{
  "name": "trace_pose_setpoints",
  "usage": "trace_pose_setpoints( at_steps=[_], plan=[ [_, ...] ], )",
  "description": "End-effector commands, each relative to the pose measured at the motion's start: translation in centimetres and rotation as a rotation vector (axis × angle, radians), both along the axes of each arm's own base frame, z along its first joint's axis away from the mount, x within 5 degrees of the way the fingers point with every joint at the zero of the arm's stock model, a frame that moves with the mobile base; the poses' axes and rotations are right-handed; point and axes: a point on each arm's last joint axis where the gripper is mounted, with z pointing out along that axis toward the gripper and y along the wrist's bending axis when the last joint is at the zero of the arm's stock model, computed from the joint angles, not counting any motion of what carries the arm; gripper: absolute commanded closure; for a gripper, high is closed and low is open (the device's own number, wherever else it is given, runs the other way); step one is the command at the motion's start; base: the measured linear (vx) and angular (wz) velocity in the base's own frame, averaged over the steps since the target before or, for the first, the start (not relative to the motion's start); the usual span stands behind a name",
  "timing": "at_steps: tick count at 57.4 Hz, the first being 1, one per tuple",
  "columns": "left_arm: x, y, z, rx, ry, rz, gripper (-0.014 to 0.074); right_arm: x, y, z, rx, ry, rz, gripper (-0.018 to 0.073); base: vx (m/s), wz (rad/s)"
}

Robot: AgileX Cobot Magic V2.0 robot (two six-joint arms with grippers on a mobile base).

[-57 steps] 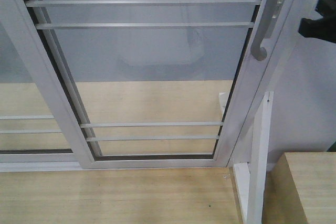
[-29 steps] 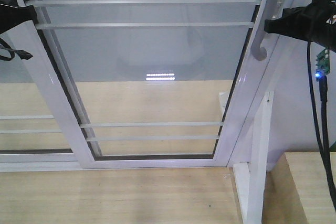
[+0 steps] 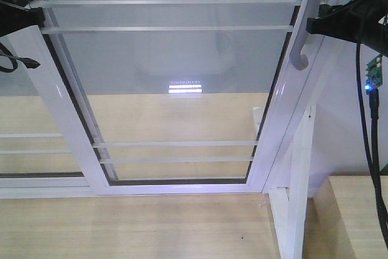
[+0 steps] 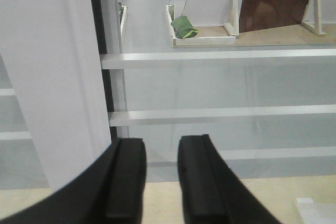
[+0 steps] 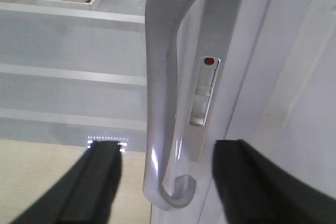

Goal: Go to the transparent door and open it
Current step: 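Raise both arms and bring the right gripper toward the silver handle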

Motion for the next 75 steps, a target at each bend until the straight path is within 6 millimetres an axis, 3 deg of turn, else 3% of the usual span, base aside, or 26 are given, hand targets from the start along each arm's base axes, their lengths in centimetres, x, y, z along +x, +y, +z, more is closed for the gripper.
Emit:
trace_pose_setpoints(
  at_steps=[1, 6, 13, 24, 52, 75],
  plan=[
    [0.0, -0.3, 2.7, -0.02, -0.145, -0.011, 0.0101, 0.0, -0.5, 3.4, -0.009, -0.192, -0.033, -0.0153, 0.0, 0.0],
    [0.2, -0.3, 2.4, -0.021, -0.137, -0.01, 0.0011, 0.1, -0.6, 3.8, -0.009, -0.237, -0.045, -0.0169, 0.0, 0.0],
    [0.3, -0.3, 2.2, -0.021, -0.133, -0.011, -0.004, 0.1, -0.6, 3.9, 0.017, -0.256, -0.056, -0.0161, 0.0, 0.0],
    [0.3, -0.3, 2.2, -0.021, -0.13, -0.01, -0.0015, 0.9, -0.6, 2.9, 0.016, -0.238, -0.061, -0.0112, 0.0, 0.0],
    [0.3, -0.3, 2.1, -0.021, -0.13, -0.011, 0.0029, 4.9, -0.4, -2.9, -0.033, -0.253, -0.058, 0.006, 0.0, 0.0],
    [0.3, -0.3, 2.1, -0.021, -0.129, -0.01, 0.0029, 5.2, 0.5, -2.9, 0.025, -0.317, 0.022, 0.0066, 0.0, 0.0]
  ],
)
